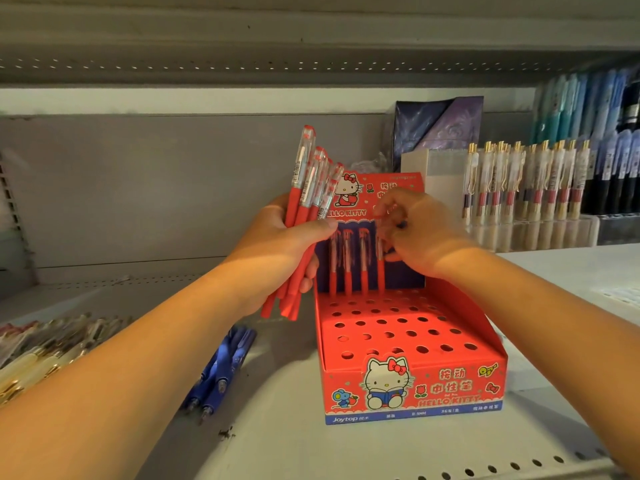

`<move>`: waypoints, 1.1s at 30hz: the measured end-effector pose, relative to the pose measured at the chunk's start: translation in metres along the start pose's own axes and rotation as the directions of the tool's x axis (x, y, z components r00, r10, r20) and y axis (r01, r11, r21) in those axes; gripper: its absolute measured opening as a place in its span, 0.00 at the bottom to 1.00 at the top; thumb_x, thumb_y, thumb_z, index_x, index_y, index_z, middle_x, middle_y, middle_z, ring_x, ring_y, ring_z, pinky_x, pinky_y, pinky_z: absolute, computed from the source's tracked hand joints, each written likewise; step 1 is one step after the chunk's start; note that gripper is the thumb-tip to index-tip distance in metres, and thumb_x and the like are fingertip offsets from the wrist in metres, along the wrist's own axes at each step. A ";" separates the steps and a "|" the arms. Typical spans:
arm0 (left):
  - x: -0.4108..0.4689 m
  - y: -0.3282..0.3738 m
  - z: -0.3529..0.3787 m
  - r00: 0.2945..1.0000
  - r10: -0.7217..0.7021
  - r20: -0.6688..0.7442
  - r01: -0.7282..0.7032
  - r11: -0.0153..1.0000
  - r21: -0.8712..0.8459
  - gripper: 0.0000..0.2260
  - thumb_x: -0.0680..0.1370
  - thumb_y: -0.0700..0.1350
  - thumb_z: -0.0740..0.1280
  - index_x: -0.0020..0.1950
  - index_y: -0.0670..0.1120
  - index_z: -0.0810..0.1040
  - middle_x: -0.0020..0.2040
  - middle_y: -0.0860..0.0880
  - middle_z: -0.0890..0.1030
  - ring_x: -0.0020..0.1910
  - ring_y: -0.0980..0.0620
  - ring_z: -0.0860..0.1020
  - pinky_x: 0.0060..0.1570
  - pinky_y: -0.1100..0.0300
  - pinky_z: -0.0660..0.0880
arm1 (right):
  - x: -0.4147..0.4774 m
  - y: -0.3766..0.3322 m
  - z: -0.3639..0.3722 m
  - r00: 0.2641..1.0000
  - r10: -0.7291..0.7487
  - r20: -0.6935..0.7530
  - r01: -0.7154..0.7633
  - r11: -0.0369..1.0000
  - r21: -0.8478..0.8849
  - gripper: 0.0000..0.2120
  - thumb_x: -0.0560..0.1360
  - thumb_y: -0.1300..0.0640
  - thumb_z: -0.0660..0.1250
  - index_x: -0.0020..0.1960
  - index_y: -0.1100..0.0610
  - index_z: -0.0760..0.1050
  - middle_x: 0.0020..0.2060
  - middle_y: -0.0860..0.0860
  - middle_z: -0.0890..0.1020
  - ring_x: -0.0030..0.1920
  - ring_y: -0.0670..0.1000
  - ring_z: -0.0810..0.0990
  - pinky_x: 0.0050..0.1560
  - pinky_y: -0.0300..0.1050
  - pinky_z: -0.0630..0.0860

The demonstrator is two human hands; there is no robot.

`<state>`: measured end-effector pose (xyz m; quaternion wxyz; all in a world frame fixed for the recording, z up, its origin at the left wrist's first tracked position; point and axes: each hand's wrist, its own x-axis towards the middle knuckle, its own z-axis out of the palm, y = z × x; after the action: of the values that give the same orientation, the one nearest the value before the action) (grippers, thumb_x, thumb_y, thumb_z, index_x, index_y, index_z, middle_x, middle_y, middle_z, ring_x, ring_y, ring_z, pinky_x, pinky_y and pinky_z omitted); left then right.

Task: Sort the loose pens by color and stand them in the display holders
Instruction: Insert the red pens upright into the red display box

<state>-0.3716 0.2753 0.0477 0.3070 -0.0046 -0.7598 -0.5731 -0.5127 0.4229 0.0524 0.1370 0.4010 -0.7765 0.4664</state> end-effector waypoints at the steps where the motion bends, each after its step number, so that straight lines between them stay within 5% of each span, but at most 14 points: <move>1: 0.000 0.000 -0.001 1.000 -0.012 0.004 0.012 1.000 -0.004 0.05 0.78 0.44 0.69 0.46 0.52 0.75 0.25 0.45 0.73 0.20 0.49 0.69 0.21 0.61 0.69 | -0.001 0.000 0.000 0.999 0.021 0.035 -0.020 1.000 -0.023 0.18 0.76 0.70 0.61 0.42 0.46 0.73 0.39 0.50 0.79 0.40 0.57 0.84 0.40 0.56 0.84; 6: 0.001 -0.002 -0.003 0.998 -0.028 0.049 0.027 0.999 0.018 0.07 0.79 0.47 0.69 0.48 0.44 0.75 0.24 0.45 0.73 0.21 0.47 0.70 0.24 0.59 0.70 | 0.000 -0.001 -0.001 0.996 0.045 0.078 -0.037 0.994 -0.103 0.13 0.76 0.68 0.65 0.45 0.49 0.74 0.40 0.48 0.77 0.46 0.56 0.81 0.51 0.55 0.81; 11: -0.003 -0.001 -0.001 0.995 -0.018 0.102 0.014 0.999 0.035 0.09 0.80 0.46 0.67 0.51 0.40 0.75 0.24 0.50 0.76 0.20 0.49 0.71 0.22 0.60 0.70 | -0.002 -0.008 -0.001 0.997 -0.057 -0.059 0.043 0.974 -0.222 0.10 0.74 0.63 0.68 0.45 0.47 0.76 0.40 0.43 0.79 0.47 0.49 0.79 0.51 0.42 0.76; 14: -0.004 0.002 -0.001 0.993 -0.017 0.121 0.011 0.998 0.055 0.08 0.80 0.46 0.66 0.46 0.42 0.78 0.25 0.45 0.74 0.20 0.46 0.72 0.23 0.59 0.70 | 0.000 -0.018 -0.003 0.990 -0.051 -0.135 0.066 0.992 0.110 0.11 0.72 0.63 0.69 0.46 0.47 0.76 0.39 0.44 0.82 0.44 0.49 0.82 0.49 0.47 0.78; 18: -0.007 0.004 0.002 0.987 -0.019 0.160 0.017 1.000 0.013 0.08 0.80 0.44 0.66 0.43 0.43 0.79 0.25 0.43 0.73 0.20 0.46 0.71 0.23 0.59 0.70 | -0.006 -0.030 -0.003 1.000 -0.017 -0.021 0.027 0.796 0.605 0.09 0.75 0.65 0.69 0.49 0.52 0.77 0.35 0.49 0.85 0.37 0.49 0.84 0.33 0.43 0.77; 28: -0.008 0.008 0.004 0.978 -0.106 0.177 0.114 0.993 -0.036 0.13 0.81 0.48 0.65 0.49 0.39 0.80 0.29 0.43 0.81 0.22 0.49 0.77 0.21 0.61 0.74 | -0.009 -0.033 -0.006 0.991 0.132 0.028 -0.102 0.597 0.796 0.10 0.76 0.68 0.67 0.55 0.60 0.72 0.43 0.57 0.84 0.39 0.53 0.85 0.37 0.44 0.82; 31: -0.007 0.005 0.003 0.980 -0.097 0.174 0.101 0.995 -0.016 0.10 0.81 0.48 0.65 0.49 0.41 0.79 0.38 0.38 0.83 0.24 0.48 0.78 0.22 0.58 0.75 | -0.008 -0.033 -0.013 0.985 0.167 -0.033 -0.066 0.550 0.833 0.08 0.77 0.69 0.65 0.52 0.59 0.73 0.42 0.56 0.83 0.39 0.53 0.84 0.40 0.46 0.82; 33: -0.007 0.004 0.002 0.980 -0.104 0.169 0.103 0.995 0.020 0.10 0.81 0.48 0.65 0.50 0.41 0.78 0.32 0.41 0.82 0.22 0.48 0.77 0.21 0.60 0.73 | -0.006 -0.034 -0.018 0.978 0.183 -0.103 -0.016 0.554 0.833 0.08 0.78 0.69 0.64 0.53 0.58 0.74 0.42 0.57 0.82 0.38 0.51 0.83 0.39 0.46 0.81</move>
<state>-0.3656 0.2804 0.0478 0.2108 -0.0122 -0.7857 -0.5815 -0.4863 0.4328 0.0794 -0.0253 0.3304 -0.4727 0.8166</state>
